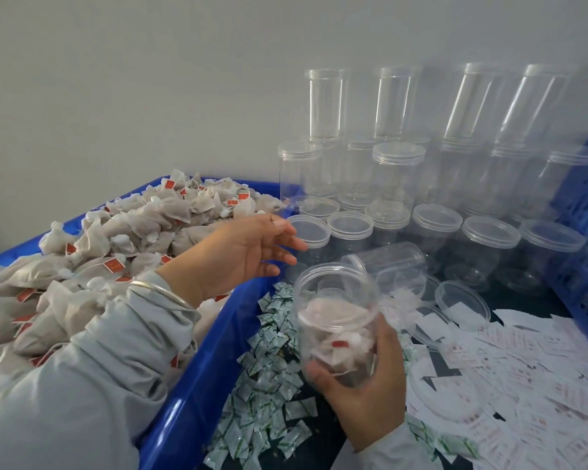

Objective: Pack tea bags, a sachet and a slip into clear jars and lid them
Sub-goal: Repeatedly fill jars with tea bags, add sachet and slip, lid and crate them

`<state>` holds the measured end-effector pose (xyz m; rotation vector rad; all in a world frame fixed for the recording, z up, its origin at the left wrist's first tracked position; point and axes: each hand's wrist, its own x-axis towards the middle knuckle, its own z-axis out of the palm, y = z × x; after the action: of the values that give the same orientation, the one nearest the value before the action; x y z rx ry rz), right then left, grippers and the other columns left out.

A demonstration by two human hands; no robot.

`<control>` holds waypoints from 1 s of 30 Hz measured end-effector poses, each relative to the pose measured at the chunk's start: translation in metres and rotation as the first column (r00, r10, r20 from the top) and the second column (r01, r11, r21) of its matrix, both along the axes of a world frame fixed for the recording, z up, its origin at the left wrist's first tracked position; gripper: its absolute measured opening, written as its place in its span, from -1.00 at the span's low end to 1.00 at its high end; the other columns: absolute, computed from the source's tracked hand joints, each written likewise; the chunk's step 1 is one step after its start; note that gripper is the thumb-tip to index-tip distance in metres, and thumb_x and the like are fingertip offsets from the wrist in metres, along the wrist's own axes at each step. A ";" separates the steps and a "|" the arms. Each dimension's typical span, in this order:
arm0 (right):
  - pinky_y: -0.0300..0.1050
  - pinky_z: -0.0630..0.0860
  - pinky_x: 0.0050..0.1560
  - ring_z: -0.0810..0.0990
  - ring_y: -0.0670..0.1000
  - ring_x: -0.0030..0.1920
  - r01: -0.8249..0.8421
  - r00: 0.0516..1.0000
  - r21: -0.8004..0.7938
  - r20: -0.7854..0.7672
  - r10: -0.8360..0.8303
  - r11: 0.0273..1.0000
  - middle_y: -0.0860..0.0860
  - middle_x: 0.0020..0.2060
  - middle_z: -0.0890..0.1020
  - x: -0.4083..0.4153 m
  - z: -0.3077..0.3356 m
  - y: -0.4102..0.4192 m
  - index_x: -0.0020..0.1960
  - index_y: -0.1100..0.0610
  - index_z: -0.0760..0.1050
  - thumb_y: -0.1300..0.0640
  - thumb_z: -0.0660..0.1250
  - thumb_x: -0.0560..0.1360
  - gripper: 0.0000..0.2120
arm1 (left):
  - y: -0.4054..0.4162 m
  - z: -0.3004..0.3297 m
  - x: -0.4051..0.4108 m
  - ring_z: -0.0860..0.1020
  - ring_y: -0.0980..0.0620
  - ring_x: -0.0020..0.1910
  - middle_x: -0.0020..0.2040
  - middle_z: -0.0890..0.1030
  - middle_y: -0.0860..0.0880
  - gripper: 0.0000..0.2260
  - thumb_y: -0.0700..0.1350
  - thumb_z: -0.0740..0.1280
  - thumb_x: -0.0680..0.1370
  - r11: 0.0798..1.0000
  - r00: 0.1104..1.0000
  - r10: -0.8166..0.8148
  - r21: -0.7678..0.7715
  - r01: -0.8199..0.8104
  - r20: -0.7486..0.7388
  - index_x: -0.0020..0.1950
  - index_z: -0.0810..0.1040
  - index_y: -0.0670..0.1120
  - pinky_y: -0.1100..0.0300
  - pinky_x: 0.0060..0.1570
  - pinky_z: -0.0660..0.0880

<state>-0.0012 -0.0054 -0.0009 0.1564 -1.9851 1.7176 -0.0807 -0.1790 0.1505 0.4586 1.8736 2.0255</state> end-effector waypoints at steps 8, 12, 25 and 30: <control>-0.14 0.51 0.16 0.56 -0.04 0.17 0.034 0.999 -0.023 -0.022 -0.034 0.999 -0.01 0.14 0.57 0.000 0.003 0.003 0.34 0.13 0.36 -0.19 0.53 0.11 -0.11 | 0.032 -0.033 0.014 0.39 0.32 0.30 0.30 0.46 0.25 -0.33 0.08 0.51 0.26 0.835 0.912 -0.383 -0.476 0.276 -0.144 0.31 0.32 0.21 0.30 0.27 0.40; -0.21 0.50 0.12 0.56 -0.08 0.15 0.045 0.998 0.010 -0.052 -0.045 0.999 -0.03 0.12 0.55 -0.003 0.010 0.006 0.35 0.12 0.34 -0.27 0.48 0.20 -0.15 | 0.042 -0.040 0.017 0.45 0.26 0.27 0.25 0.52 0.15 -0.27 0.12 0.54 0.16 0.857 0.920 -0.319 -0.484 0.178 -0.227 0.28 0.35 0.21 0.16 0.32 0.38; -0.39 0.39 0.01 0.52 -0.06 -0.04 -0.055 0.996 0.506 -0.032 0.082 0.861 -0.01 -0.10 0.57 0.010 -0.010 -0.016 0.00 0.12 0.53 0.18 0.36 0.39 -0.82 | 0.029 -0.039 -0.001 0.60 0.22 0.02 0.06 0.63 0.10 -0.10 0.29 0.53 0.00 0.891 0.903 0.264 -0.274 -0.363 -0.338 0.28 0.40 0.03 0.31 0.04 0.49; -0.18 0.57 -0.09 0.64 0.12 -0.11 -0.166 0.965 0.825 0.023 0.261 0.541 0.09 -0.13 0.66 0.007 -0.016 -0.020 -0.08 0.18 0.66 0.29 0.47 0.23 -0.74 | 0.032 -0.040 0.002 0.58 0.33 -0.02 0.03 0.62 0.18 -0.18 0.20 0.56 0.11 0.882 0.909 0.223 -0.324 -0.342 -0.353 0.30 0.38 0.04 0.45 -0.08 0.44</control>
<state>0.0058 -0.0256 -0.0170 0.8281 -2.6138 0.6958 -0.0787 -0.1469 0.1102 0.4262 2.5954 1.7611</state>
